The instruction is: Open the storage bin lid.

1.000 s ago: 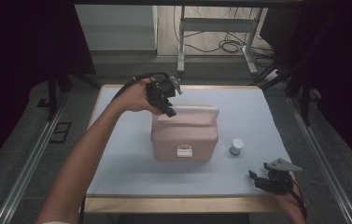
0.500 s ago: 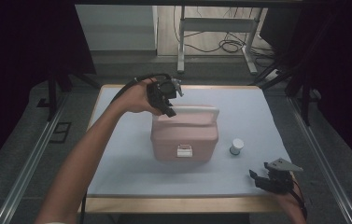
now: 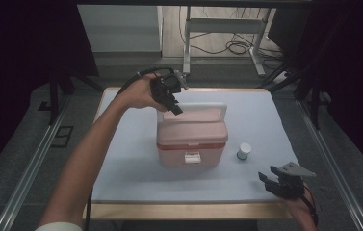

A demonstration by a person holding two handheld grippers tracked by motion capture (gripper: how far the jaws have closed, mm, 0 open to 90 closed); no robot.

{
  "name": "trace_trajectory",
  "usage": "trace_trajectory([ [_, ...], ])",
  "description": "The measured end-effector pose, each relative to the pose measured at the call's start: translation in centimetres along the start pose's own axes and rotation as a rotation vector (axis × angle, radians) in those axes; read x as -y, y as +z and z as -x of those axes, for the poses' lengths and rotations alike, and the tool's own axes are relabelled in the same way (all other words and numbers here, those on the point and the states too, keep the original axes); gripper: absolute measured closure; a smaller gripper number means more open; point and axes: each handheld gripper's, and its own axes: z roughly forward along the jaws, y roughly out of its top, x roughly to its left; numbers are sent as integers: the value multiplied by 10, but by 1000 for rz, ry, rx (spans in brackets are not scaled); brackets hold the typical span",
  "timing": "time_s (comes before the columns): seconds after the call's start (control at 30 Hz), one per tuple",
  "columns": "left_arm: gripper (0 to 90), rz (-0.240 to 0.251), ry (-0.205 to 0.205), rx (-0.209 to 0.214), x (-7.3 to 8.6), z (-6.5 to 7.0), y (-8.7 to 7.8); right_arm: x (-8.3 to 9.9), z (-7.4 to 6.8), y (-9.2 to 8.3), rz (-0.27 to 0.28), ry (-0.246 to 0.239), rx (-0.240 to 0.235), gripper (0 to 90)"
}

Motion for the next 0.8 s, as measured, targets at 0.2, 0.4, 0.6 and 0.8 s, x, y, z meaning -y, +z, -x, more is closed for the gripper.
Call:
trace_trajectory([
  [0.2,777,29,-6,18,0,-10,-4,-21,-11,-11,56,-31,-34,574],
  [0.4,772,45,-16,24,0,-16,-5,-45,-23,-18,107,-76,-109,700],
  [0.6,771,48,-12,28,0,-19,-6,-74,-38,-9,114,-141,-207,840],
  [0.8,771,49,-8,32,0,-20,-6,-99,-49,2,130,-179,-252,898],
])
